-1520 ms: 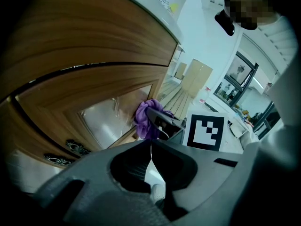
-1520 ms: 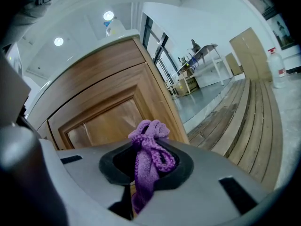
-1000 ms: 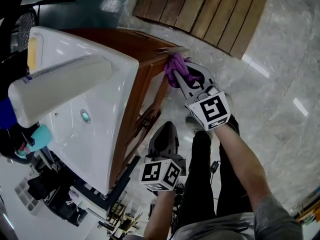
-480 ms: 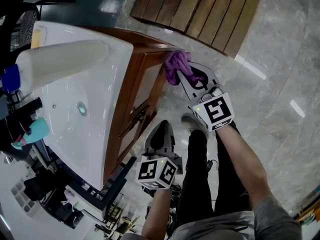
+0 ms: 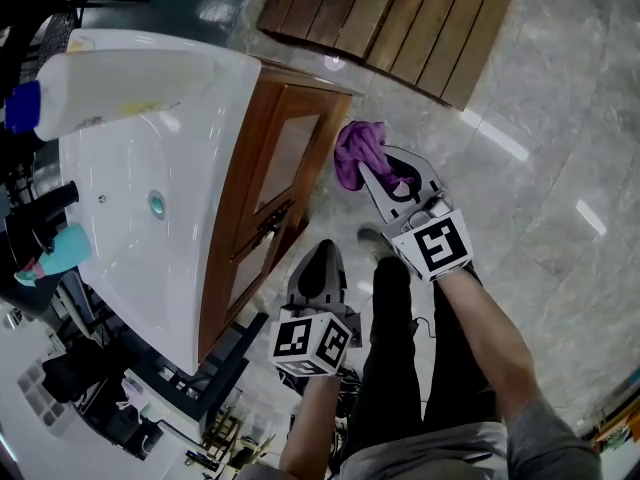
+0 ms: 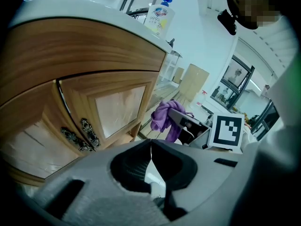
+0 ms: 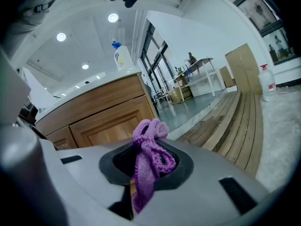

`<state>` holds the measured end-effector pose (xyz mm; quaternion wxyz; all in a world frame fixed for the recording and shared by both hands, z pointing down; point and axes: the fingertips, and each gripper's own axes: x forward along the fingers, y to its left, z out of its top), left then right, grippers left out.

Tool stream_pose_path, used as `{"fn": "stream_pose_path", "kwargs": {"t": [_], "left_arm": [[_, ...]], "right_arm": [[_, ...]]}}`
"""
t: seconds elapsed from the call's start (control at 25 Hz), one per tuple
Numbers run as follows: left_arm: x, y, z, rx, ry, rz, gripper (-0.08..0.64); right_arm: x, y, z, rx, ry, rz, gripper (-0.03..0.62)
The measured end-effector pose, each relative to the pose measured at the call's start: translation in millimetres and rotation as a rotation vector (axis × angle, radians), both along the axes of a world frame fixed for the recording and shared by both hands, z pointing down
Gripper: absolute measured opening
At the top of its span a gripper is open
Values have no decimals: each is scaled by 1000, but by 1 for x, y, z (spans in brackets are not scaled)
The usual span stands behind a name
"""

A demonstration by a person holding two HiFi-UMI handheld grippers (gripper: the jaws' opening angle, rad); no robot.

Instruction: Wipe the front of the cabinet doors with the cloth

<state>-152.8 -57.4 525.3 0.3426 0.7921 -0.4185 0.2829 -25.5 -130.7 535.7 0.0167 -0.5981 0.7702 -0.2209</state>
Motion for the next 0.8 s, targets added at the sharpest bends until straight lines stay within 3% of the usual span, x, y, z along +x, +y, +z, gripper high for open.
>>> {"fn": "stream_pose_path", "kwargs": {"t": [0.8], "left_arm": [[-41, 2, 12, 10, -14, 0, 11]], "right_arm": [[-100, 37, 55, -102, -53, -117, 63]]}}
